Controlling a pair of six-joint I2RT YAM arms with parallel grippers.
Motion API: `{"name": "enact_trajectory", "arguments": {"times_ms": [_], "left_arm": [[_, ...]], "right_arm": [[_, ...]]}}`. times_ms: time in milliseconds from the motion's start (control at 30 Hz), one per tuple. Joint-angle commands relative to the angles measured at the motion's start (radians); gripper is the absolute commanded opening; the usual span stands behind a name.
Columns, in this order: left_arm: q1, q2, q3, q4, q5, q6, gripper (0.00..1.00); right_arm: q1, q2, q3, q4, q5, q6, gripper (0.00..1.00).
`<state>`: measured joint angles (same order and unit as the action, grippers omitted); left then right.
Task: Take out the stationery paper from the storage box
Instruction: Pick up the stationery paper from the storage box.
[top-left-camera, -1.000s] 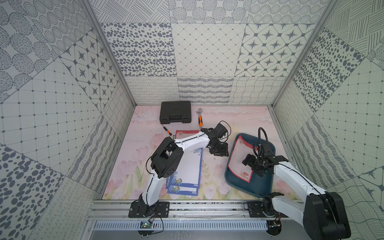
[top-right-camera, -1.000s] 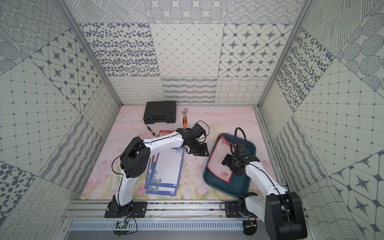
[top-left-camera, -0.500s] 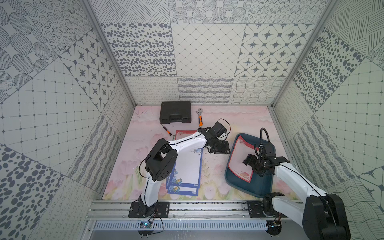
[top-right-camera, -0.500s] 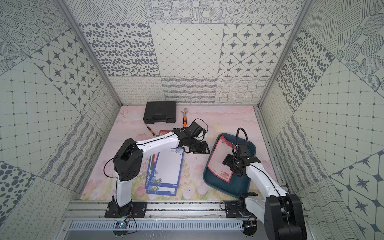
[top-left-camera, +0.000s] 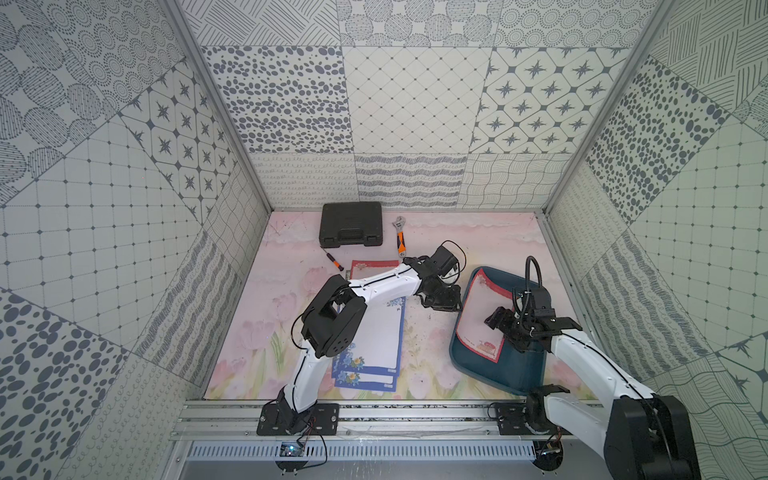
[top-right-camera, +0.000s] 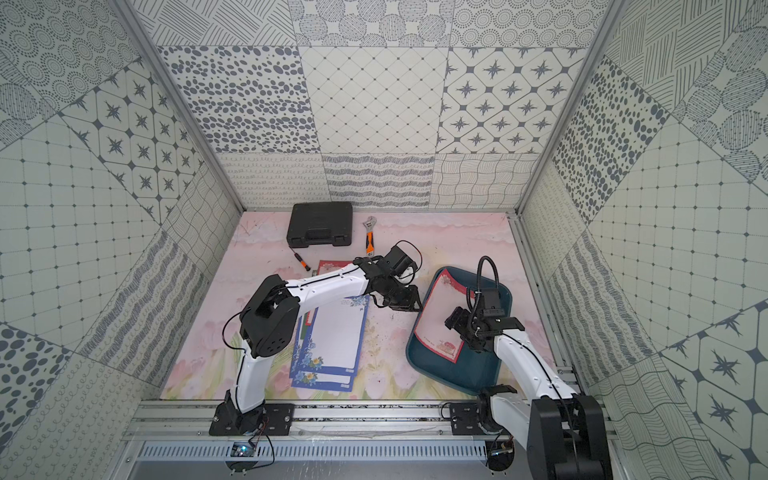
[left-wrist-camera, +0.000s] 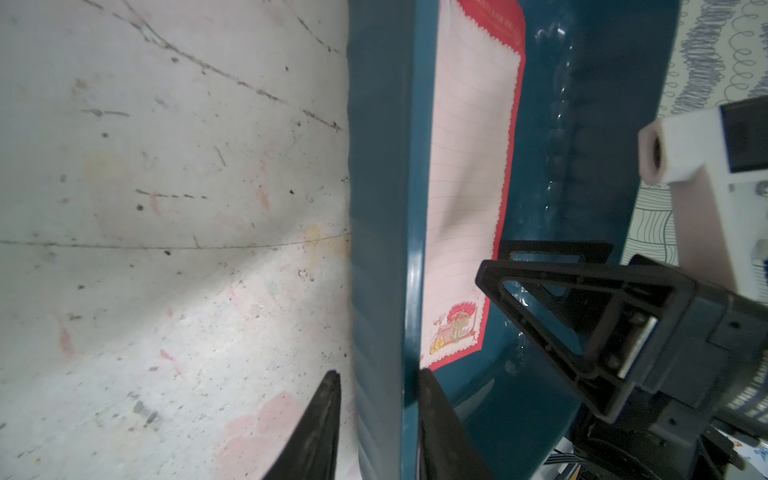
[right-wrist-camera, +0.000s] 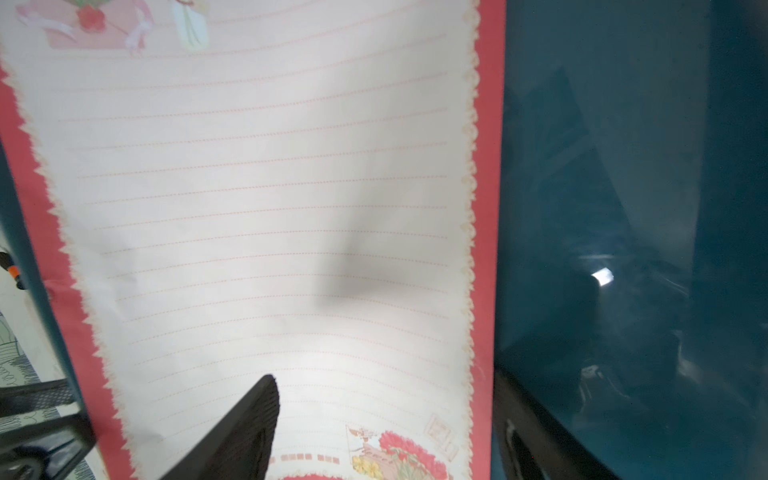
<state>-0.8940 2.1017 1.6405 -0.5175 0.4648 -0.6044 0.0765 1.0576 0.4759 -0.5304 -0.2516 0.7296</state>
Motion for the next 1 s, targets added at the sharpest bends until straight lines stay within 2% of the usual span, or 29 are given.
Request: {"name": "enact_trajectory", "arguments": {"times_ms": [0, 200, 333, 700, 967], "left_arm": [[-0.01, 0.017, 0.014, -0.048, 0.021, 0.031, 0.31], [-0.012, 0.03, 0.022, -0.062, 0.023, 0.031, 0.29], [-0.012, 0.035, 0.025, -0.077, 0.014, 0.034, 0.29], [-0.012, 0.041, 0.027, -0.084, 0.018, 0.019, 0.28], [-0.014, 0.043, 0.031, -0.089, 0.026, 0.018, 0.28]], "right_arm": [[-0.004, 0.001, -0.029, 0.032, -0.049, 0.014, 0.81], [-0.022, -0.015, -0.043, 0.06, -0.095, 0.026, 0.79], [-0.044, -0.045, -0.069, 0.098, -0.14, 0.055, 0.74], [-0.084, -0.146, -0.125, 0.21, -0.256, 0.129, 0.51], [-0.089, -0.144, -0.118, 0.204, -0.243, 0.123, 0.42]]}}
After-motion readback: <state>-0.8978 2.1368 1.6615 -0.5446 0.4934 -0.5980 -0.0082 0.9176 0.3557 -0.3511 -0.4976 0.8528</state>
